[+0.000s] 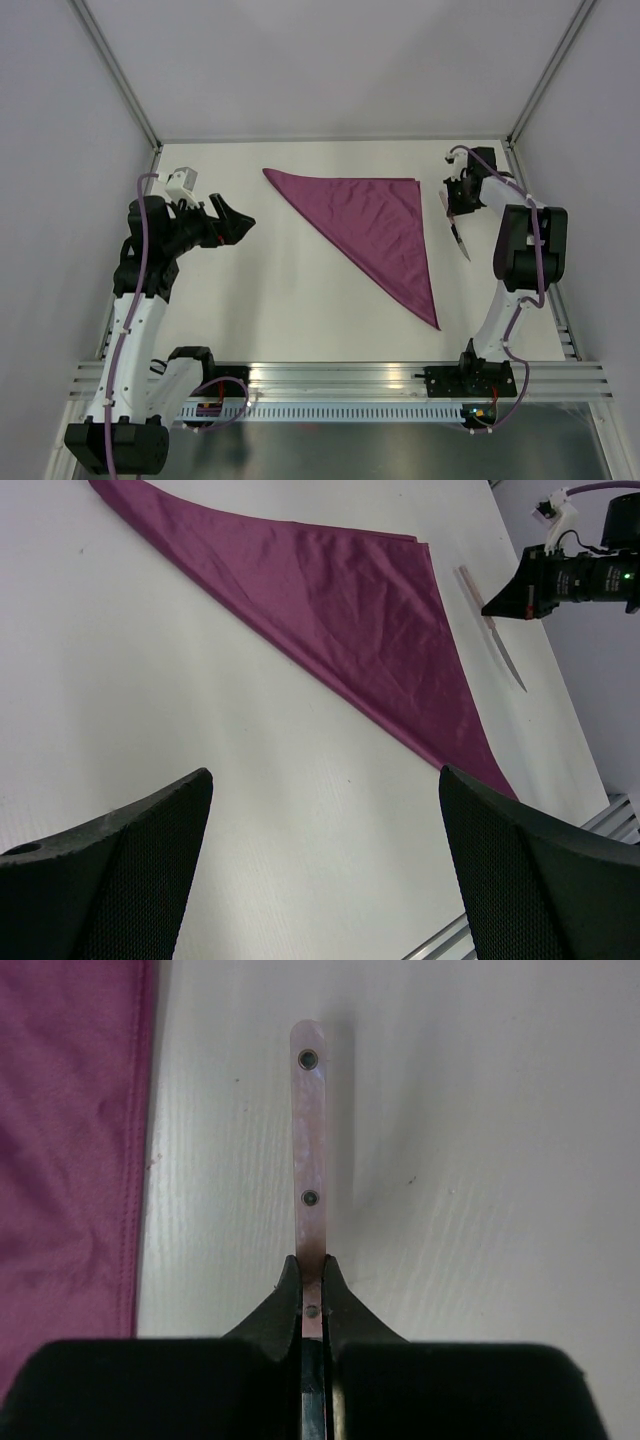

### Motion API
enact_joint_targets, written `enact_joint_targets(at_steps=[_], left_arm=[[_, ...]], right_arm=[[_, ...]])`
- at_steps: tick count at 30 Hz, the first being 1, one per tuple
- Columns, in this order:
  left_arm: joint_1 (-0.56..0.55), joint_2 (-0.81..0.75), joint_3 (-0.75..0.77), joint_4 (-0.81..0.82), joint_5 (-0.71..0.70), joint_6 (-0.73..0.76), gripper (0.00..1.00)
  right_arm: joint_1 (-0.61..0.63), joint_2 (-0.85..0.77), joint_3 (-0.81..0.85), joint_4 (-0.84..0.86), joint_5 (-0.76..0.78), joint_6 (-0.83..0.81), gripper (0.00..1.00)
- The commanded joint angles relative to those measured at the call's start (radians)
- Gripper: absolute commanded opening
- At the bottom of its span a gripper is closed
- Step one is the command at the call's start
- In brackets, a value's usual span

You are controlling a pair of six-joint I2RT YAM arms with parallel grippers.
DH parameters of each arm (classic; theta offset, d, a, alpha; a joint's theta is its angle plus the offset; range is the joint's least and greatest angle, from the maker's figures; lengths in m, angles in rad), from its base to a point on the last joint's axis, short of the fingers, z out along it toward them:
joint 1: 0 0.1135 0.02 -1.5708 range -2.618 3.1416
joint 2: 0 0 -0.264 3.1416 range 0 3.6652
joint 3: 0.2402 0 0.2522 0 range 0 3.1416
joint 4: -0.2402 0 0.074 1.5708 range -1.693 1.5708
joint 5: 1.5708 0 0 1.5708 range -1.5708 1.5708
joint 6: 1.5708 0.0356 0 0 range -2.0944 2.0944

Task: Fold the napkin, place the utensils inside, and roll it up
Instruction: Pick up the knife at the center of the board, then place the knife on the napkin.

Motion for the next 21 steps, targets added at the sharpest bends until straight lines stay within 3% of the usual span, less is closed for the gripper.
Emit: enact_joint_targets(at_steps=[1, 4, 9, 21], left_arm=[[0.007, 0.006, 0.033, 0.027, -0.013, -0.042, 0.97], [0.005, 0.009, 0.050, 0.021, -0.024, -0.042, 0.97], [0.007, 0.022, 0.082, 0.009, -0.035, -0.051, 0.97], [0.007, 0.028, 0.134, -0.023, -0.053, -0.060, 0.96]], right_arm=[[0.008, -0.133, 0.088, -0.116, -0.061, -0.010, 0.00], [0.048, -0.192, 0.097, -0.164, -0.075, -0.019, 0.00], [0.215, -0.236, 0.090, -0.220, -0.086, 0.005, 0.00], [0.554, -0.066, 0.146, -0.173, -0.056, 0.153, 0.00]])
